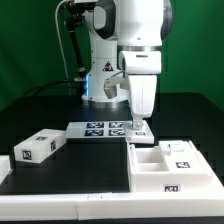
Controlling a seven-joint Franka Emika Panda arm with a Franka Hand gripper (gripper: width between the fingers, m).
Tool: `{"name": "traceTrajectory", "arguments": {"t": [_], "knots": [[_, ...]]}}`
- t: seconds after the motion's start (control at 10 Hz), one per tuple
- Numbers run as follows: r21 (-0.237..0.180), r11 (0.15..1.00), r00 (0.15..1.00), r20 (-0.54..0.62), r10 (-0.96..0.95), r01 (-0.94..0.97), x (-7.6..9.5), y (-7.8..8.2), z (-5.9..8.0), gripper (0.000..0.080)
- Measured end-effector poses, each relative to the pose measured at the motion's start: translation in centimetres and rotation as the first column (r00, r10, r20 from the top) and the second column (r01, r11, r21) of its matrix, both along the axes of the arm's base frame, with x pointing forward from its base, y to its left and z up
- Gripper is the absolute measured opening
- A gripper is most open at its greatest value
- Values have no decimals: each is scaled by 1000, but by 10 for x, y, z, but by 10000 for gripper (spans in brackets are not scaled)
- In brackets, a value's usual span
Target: Assemble cabinet
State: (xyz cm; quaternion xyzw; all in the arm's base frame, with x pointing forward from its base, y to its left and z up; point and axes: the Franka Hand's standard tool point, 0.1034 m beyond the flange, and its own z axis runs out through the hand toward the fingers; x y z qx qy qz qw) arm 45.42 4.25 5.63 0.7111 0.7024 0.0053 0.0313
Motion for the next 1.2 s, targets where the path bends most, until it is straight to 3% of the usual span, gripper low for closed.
{"name": "traceTrajectory", "arguments": {"t": [1.2], "knots": [[-9, 1000, 1000, -12, 1, -1, 13, 4, -1, 70]]}}
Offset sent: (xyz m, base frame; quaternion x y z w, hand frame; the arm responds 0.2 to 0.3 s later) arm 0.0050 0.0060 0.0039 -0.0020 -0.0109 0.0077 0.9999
